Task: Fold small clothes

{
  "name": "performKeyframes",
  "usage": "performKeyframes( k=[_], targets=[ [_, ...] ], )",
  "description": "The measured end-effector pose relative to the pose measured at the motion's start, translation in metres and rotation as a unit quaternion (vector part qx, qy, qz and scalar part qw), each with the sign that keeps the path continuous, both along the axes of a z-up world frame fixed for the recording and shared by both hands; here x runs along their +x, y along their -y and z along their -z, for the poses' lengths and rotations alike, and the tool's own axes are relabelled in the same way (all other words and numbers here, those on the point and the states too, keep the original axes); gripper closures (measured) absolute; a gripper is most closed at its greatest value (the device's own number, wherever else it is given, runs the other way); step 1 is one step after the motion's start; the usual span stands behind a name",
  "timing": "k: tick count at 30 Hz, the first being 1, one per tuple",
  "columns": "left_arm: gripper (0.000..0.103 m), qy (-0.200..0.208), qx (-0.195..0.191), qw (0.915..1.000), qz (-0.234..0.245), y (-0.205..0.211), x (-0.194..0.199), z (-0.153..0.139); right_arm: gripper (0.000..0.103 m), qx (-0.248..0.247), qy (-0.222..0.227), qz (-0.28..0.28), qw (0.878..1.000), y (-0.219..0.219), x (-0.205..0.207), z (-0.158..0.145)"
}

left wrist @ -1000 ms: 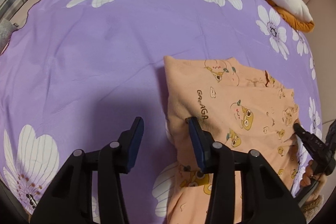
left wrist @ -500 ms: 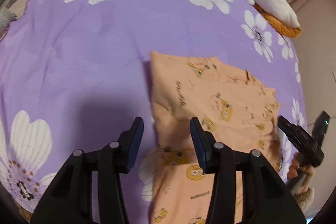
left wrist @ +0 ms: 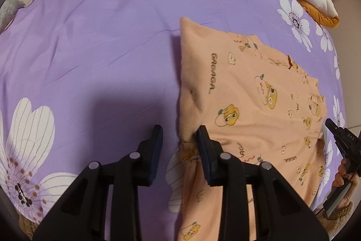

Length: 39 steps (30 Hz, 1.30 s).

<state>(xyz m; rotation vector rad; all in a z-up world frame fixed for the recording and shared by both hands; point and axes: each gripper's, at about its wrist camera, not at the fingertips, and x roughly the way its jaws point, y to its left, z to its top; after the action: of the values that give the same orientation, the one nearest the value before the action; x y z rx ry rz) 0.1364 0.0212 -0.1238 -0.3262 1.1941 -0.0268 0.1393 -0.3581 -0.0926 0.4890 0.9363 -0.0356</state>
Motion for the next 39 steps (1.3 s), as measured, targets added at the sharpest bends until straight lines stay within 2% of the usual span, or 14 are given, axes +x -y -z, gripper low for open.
performKeyframes(
  k=[4, 6, 7, 8, 10, 15, 16, 18, 26, 32, 39],
  targets=[
    [0.069, -0.001, -0.007, 1.0, 0.001, -0.007, -0.003, 0.0, 0.102, 0.018, 0.008, -0.022, 1.0, -0.006, 0.0, -0.004],
    [0.069, -0.002, -0.007, 1.0, -0.003, -0.008, -0.005, 0.0, 0.096, 0.004, 0.009, -0.033, 0.999, -0.013, 0.002, -0.008],
    [0.069, -0.002, -0.009, 0.9999, -0.006, -0.009, -0.006, 0.001, 0.089, -0.004, 0.008, -0.034, 0.999, -0.016, 0.003, -0.009],
    [0.068, -0.002, -0.01, 0.9999, -0.006, -0.009, -0.008, 0.001, 0.077, -0.009, 0.006, -0.037, 0.999, -0.019, 0.006, -0.009],
    [0.068, 0.0, -0.01, 0.9999, -0.007, -0.01, -0.01, 0.001, 0.063, -0.01, 0.003, -0.043, 0.999, -0.024, 0.01, -0.006],
    [0.068, -0.002, -0.014, 0.9999, -0.008, -0.012, -0.01, 0.001, 0.063, -0.014, -0.017, -0.054, 0.998, -0.031, 0.023, 0.009],
    [0.068, -0.001, -0.013, 0.9999, -0.009, -0.013, -0.011, 0.001, 0.066, -0.017, -0.02, -0.054, 0.998, -0.032, 0.024, 0.011],
    [0.068, 0.0, -0.009, 0.9999, -0.008, -0.012, -0.012, 0.001, 0.099, -0.031, -0.021, -0.058, 0.998, -0.034, 0.024, 0.011],
    [0.068, 0.004, 0.006, 1.0, -0.006, -0.014, -0.012, 0.002, 0.099, -0.039, 0.003, -0.042, 0.998, -0.03, 0.002, -0.013],
    [0.068, 0.005, 0.003, 0.9999, -0.009, -0.016, -0.012, 0.003, 0.099, -0.052, -0.043, -0.038, 0.997, -0.033, 0.015, 0.014],
    [0.068, 0.005, -0.005, 0.9999, -0.011, -0.018, -0.012, 0.004, 0.099, -0.081, -0.047, -0.041, 0.995, -0.041, 0.019, 0.017]
  ],
)
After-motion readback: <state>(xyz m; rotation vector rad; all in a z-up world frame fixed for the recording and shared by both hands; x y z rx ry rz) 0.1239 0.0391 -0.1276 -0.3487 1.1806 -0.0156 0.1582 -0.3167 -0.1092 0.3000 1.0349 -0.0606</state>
